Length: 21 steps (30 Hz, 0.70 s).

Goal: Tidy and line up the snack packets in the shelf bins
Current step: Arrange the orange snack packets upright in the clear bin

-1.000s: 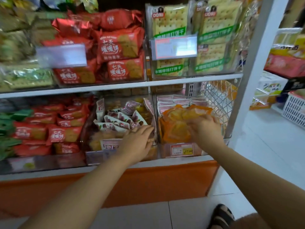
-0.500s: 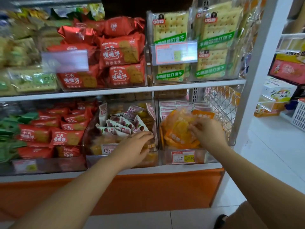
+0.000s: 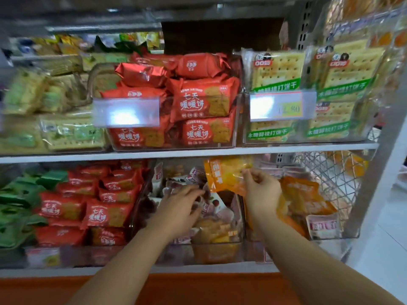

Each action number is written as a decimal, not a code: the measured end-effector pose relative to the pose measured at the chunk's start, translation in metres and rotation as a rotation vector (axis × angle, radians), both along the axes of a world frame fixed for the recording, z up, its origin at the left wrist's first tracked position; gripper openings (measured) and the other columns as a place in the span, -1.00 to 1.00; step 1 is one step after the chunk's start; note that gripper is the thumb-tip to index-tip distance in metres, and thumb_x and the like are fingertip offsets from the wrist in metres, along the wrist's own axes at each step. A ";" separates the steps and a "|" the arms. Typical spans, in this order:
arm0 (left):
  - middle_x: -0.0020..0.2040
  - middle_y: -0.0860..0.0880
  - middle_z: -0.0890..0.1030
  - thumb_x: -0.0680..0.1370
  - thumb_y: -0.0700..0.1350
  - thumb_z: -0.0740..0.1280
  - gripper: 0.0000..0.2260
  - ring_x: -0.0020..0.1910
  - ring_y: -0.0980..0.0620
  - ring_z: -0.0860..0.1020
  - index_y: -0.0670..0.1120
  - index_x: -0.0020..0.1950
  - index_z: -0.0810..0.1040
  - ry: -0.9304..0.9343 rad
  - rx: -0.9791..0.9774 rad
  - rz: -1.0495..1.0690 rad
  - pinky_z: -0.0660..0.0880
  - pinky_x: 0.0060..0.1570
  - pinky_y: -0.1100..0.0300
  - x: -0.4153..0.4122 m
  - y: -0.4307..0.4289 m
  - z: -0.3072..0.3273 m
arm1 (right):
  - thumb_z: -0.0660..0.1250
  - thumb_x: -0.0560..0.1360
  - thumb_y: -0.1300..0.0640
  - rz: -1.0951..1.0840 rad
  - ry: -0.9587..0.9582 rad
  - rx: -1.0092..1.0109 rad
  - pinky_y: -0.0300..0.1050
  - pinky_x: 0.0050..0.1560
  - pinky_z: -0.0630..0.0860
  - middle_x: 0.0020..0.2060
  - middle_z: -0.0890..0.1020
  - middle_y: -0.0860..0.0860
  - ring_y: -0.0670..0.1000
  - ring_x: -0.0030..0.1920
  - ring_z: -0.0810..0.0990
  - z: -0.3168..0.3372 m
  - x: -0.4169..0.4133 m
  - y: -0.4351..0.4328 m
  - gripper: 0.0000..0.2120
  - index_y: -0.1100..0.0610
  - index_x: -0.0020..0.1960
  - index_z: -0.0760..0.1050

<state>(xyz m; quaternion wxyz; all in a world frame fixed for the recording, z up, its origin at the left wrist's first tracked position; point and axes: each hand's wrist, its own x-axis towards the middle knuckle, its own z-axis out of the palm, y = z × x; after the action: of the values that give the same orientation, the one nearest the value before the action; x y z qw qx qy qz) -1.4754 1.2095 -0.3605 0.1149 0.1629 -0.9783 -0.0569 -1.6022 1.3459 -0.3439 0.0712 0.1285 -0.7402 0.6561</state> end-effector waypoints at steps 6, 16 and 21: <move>0.46 0.09 0.28 0.59 0.18 0.14 -0.56 0.46 0.02 0.19 0.12 0.45 0.28 -0.112 0.063 -0.102 0.09 0.43 -0.09 -0.047 -0.002 0.002 | 0.36 0.49 0.10 -0.082 -0.001 0.101 -0.07 -0.14 0.56 -0.23 0.67 0.05 0.02 -0.25 0.58 -0.002 -0.025 0.001 -0.89 0.13 -0.09 0.62; 0.33 0.13 0.34 0.59 0.18 0.14 -0.66 0.34 0.07 0.27 0.14 0.32 0.44 -0.123 0.010 -0.121 0.22 0.35 0.09 -0.001 -0.016 -0.004 | 0.42 0.43 0.24 0.149 0.574 0.274 -0.49 -0.14 0.38 -0.19 0.64 -0.06 -0.17 -0.19 0.54 -0.015 -0.006 -0.003 -0.94 0.15 -0.10 0.64; 0.32 0.22 0.35 0.55 0.25 -0.03 -0.56 0.37 0.17 0.24 0.18 0.33 0.42 -0.035 0.067 -0.115 0.22 0.35 0.11 0.010 -0.016 -0.018 | 0.43 0.41 0.27 0.358 0.823 0.525 -0.18 -0.07 0.60 -0.17 0.69 -0.02 -0.07 -0.16 0.65 -0.018 -0.002 -0.012 -0.90 0.12 -0.10 0.65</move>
<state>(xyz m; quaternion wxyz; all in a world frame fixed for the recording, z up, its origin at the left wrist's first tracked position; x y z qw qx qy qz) -1.4657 1.1939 -0.3784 0.0890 0.1110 -0.9854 -0.0933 -1.6039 1.3344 -0.3615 0.2083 0.5141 -0.7570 0.3455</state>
